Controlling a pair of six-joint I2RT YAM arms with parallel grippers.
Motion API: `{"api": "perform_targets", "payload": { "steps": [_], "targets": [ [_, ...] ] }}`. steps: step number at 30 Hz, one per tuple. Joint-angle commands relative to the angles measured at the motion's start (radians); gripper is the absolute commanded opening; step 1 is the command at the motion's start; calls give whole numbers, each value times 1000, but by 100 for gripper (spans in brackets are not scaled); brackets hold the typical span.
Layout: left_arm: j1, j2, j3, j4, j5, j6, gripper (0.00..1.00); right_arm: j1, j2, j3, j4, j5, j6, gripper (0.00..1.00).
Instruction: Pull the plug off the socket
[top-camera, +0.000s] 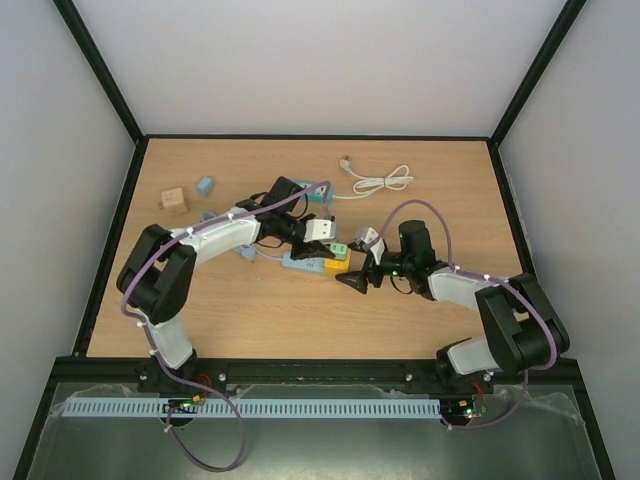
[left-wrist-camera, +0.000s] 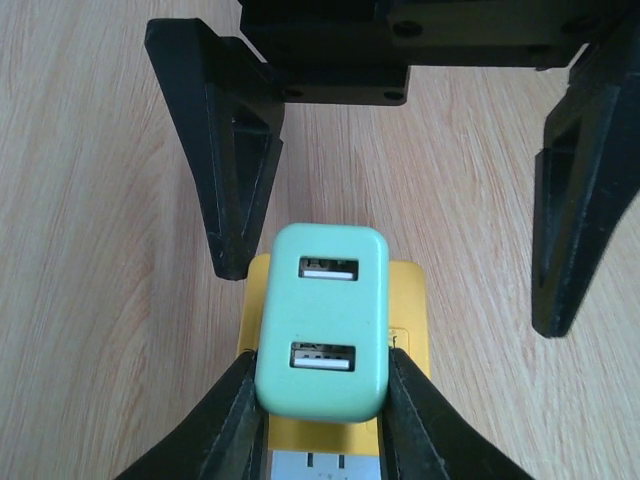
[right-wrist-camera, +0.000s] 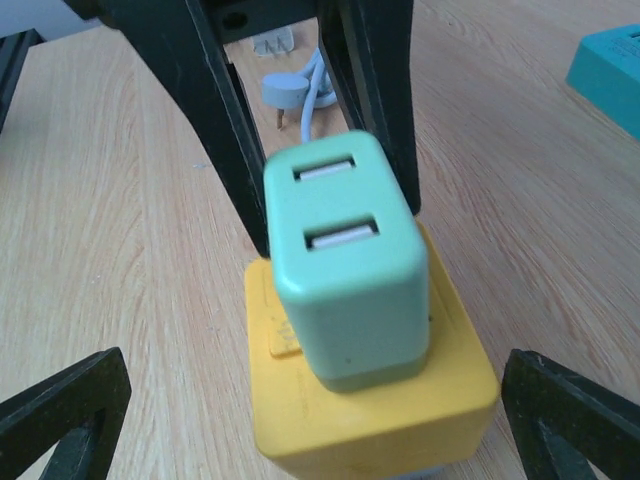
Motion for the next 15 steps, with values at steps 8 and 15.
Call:
{"api": "perform_targets", "payload": {
  "steps": [8, 15],
  "targets": [
    [73, -42, -18, -176, 113, 137, 20, 35, 118, 6, 195, 47, -39, 99],
    [70, -52, -42, -119, 118, 71, 20, 78, 182, 15, 285, 52, -34, 94]
  ]
}}
